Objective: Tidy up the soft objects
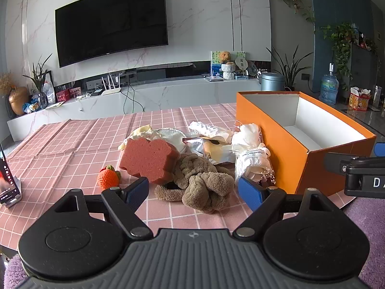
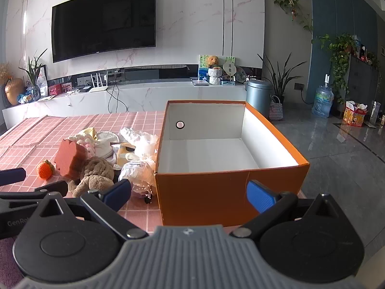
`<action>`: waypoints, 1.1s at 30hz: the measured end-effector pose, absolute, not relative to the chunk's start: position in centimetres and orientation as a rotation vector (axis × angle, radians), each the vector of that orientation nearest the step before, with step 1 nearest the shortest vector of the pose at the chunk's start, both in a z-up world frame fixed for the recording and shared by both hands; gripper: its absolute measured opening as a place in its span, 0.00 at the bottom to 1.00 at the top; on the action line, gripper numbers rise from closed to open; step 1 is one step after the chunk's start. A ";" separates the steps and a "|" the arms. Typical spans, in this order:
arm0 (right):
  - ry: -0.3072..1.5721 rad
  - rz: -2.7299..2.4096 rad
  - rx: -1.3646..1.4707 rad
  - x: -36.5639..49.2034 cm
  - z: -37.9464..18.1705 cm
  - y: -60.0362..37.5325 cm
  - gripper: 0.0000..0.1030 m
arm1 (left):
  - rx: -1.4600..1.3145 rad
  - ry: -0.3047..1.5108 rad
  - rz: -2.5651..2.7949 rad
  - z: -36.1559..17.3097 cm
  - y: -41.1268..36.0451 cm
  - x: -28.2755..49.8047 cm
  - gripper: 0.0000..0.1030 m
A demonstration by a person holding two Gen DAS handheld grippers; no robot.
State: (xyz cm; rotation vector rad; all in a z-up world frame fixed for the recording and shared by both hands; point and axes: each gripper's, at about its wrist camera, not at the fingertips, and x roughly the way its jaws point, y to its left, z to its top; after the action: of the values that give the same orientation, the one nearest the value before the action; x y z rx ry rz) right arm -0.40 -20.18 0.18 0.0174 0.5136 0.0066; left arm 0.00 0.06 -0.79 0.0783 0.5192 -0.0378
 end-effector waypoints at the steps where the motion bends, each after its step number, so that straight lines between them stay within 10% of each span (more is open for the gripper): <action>1: 0.514 0.007 0.017 -0.4 0.2 -20.2 0.98 | 0.079 0.521 -0.038 -0.8 0.0 0.0 0.96; 33: 0.535 -0.005 0.023 -0.2 0.0 -20.5 0.98 | 0.080 0.536 -0.035 -0.9 0.0 -0.2 0.96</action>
State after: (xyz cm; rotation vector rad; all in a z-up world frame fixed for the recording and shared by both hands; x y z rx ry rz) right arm -0.18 -20.47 -0.02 0.0231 0.5346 -0.0045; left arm -0.18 -0.05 -0.89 0.0801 0.5364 -0.0348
